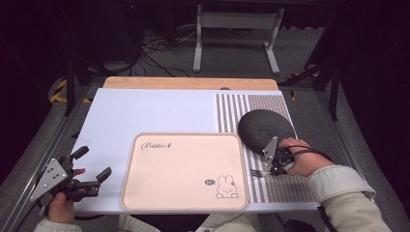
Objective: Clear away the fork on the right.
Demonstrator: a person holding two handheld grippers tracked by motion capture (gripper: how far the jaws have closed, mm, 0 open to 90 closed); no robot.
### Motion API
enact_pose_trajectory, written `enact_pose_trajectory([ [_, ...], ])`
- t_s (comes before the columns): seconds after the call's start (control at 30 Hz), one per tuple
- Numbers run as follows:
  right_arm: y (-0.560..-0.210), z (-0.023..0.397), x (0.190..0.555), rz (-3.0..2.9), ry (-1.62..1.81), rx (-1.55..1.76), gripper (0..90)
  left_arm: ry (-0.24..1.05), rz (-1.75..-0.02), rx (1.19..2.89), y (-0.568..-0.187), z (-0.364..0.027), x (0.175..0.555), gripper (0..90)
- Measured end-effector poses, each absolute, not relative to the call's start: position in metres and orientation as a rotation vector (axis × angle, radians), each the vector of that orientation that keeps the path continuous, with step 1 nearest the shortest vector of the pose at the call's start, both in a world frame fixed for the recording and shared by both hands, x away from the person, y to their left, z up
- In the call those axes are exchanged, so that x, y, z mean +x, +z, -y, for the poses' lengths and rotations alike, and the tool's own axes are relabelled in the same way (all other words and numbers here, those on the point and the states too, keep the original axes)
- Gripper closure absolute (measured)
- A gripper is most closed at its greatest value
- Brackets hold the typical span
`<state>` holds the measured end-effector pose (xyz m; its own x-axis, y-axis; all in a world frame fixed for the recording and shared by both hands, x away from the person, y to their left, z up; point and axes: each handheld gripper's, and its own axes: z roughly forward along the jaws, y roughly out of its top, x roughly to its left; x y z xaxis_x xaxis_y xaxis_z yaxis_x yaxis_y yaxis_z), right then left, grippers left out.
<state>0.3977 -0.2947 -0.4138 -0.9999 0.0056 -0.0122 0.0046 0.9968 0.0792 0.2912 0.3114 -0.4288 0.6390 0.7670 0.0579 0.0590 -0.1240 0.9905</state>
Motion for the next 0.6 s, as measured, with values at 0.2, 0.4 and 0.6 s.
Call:
enact_pose_trajectory([
  [0.2, -0.4137, 0.2943, 0.3981, -3.130, 0.118, 0.002, 85.9, 0.705, -0.698, 1.598, -0.4286, -0.3118, 0.2909, 0.0],
  [0.4, -0.4130, 0.2940, 0.3971, -3.128, 0.106, 0.002, 86.1, 0.705, -0.698, 1.598, -0.4286, -0.3117, 0.2910, 0.0],
  [0.6, -0.4109, 0.2924, 0.3942, -3.110, 0.128, 0.019, 86.3, 0.703, -0.701, 1.600, -0.4286, -0.3114, 0.2909, 0.0],
])
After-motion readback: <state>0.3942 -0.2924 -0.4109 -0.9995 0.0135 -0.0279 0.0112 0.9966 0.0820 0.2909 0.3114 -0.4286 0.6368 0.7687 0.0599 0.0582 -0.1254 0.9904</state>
